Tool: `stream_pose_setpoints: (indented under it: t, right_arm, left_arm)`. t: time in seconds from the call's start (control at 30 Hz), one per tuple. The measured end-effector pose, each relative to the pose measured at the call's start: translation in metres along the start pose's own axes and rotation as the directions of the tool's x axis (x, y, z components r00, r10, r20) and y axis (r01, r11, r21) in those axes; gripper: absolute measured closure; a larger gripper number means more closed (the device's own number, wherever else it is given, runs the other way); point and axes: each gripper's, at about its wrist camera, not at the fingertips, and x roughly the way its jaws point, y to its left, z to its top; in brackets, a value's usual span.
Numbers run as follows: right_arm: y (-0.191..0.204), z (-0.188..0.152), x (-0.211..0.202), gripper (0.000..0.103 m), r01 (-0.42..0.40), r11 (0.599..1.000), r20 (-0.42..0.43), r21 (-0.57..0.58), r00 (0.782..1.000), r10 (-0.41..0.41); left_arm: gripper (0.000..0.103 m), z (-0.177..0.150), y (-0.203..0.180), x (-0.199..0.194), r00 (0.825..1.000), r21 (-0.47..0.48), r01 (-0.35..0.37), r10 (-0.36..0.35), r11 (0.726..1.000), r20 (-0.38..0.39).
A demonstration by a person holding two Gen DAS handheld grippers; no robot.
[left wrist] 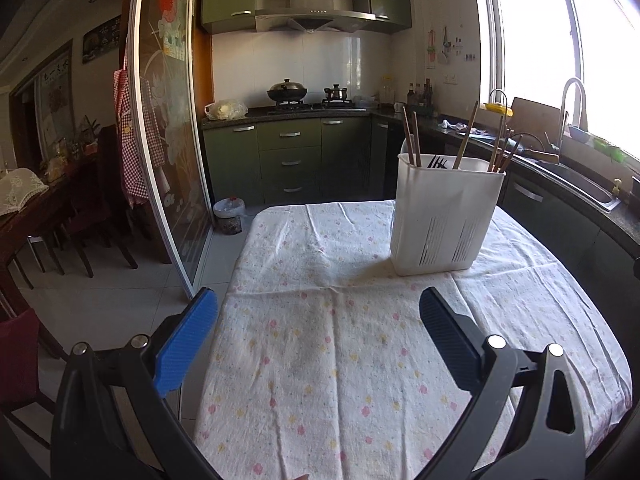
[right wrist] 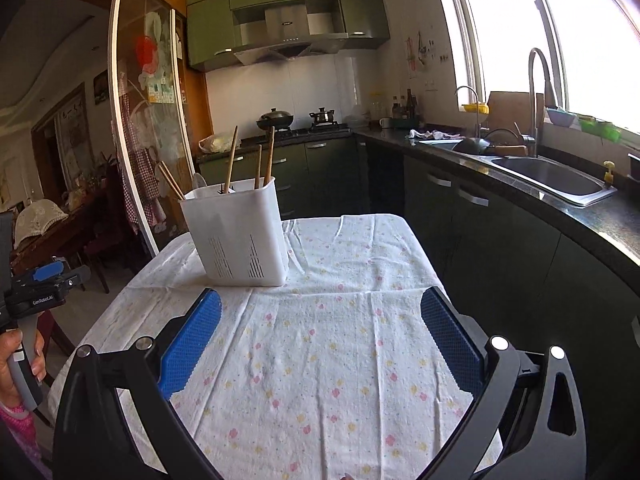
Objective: Organize utensils
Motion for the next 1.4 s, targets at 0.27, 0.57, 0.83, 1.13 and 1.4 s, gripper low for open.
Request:
stream_pose_setpoints:
  t: [0.27,0.57,0.83,1.13,1.4]
  right_arm:
    - [0.022,-0.002,-0.054,0.004,-0.059,0.997,0.057,-0.046,0.996,0.062]
    - [0.027,-0.003,-0.102,0.004,-0.046,0.996,0.099,-0.079,0.994,0.054]
    - [0.026,-0.003,-0.128,0.004,-0.036,0.995,0.127,-0.088,0.991,0.047]
    - [0.023,-0.001,-0.132,0.004,-0.029,0.996,0.131,-0.081,0.991,0.04]
    - [0.02,0.0,-0.129,0.004,-0.036,0.996,0.13,-0.077,0.99,0.046]
  left_arm:
    - [0.007,-0.007,-0.002,-0.037,1.0,0.011,0.025,-0.025,1.0,0.009]
    - [0.007,-0.006,-0.005,-0.069,0.998,0.02,0.032,-0.033,0.999,0.056]
    - [0.007,-0.006,-0.001,-0.085,0.997,0.012,0.029,-0.03,1.0,0.073]
    - [0.007,-0.006,-0.001,-0.089,0.996,0.018,0.029,-0.03,0.999,0.08]
    - [0.007,-0.006,-0.003,-0.092,0.996,0.019,0.029,-0.031,0.999,0.081]
